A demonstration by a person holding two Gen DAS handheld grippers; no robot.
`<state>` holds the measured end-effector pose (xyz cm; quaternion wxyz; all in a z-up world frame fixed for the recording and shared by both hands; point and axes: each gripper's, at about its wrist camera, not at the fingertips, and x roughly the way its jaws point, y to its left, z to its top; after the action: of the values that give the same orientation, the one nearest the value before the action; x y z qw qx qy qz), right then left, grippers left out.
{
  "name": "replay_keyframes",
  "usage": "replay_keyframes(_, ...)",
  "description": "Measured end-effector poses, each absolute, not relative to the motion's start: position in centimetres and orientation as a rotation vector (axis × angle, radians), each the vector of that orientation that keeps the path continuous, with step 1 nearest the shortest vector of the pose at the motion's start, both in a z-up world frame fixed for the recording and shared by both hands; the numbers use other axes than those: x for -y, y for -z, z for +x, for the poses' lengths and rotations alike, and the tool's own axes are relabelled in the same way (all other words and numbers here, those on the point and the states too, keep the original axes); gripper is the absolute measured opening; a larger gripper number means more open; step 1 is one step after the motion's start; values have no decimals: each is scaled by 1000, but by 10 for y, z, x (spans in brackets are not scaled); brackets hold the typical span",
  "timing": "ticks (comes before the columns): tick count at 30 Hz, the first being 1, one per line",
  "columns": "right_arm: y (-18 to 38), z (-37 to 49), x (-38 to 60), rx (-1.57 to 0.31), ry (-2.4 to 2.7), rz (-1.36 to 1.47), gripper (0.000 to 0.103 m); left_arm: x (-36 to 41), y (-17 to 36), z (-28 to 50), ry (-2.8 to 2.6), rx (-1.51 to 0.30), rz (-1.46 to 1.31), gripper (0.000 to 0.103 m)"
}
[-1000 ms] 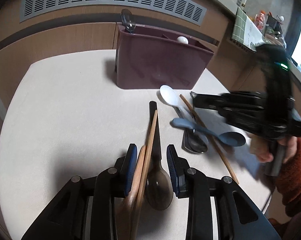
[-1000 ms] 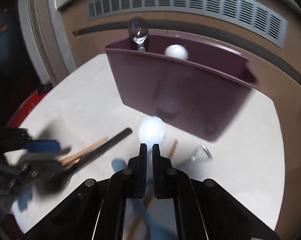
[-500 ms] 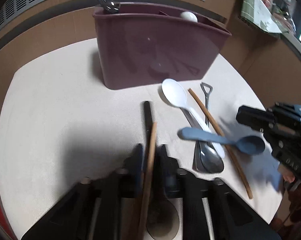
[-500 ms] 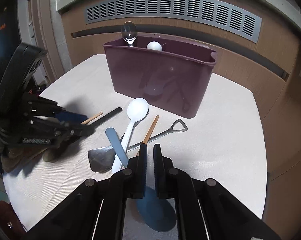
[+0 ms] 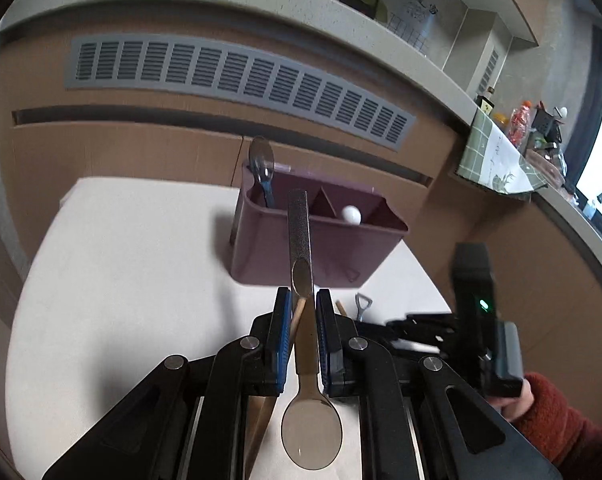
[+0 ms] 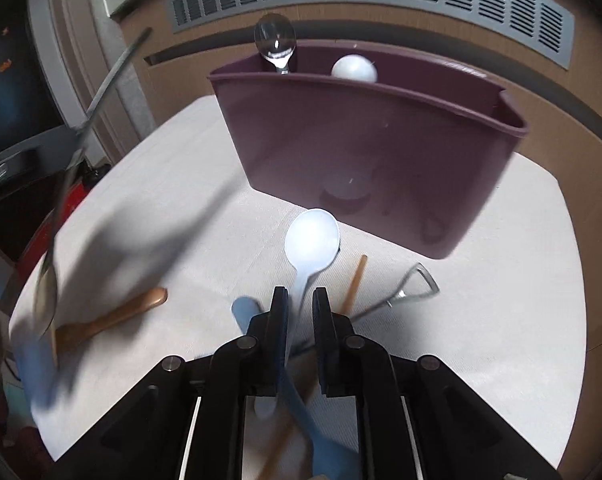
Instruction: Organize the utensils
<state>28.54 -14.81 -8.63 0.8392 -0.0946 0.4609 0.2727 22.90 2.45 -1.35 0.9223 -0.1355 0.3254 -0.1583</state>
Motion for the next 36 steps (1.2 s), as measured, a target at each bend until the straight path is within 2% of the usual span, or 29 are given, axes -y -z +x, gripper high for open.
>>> replay_keyframes(8,97,306,120,-984,-532,-287,15,-26,34,226,329,-714,-317,13)
replay_keyframes(9,96,307,120,-982,-526,-280,14,-26,39,226,326,-726,-315,13)
replay_keyframes(10,95,307,120,-978,-524,-270,8,-25,43,225,323,-741,-313,13)
replay_keyframes(15,72,282,139,-877,-545,-219,6,-14,64,224,351,-809,-293,13)
replay_keyframes(17,64,273,150,-854,-535,-200,6,-10,70,227,376,-830,-297,15)
replay_keyframes(21,49,253,175,-803,-507,-182,6,-2,78,232,381,-859,-286,31)
replay_keyframes(22,46,250,182,-790,-496,-180,6,-1,78,232,375,-861,-282,32)
replay_keyframes(31,33,223,215,-733,-435,-158,6,-7,71,245,276,-899,-249,35)
replay_keyframes(36,23,215,229,-685,-448,-82,6,6,64,212,364,-843,-119,35)
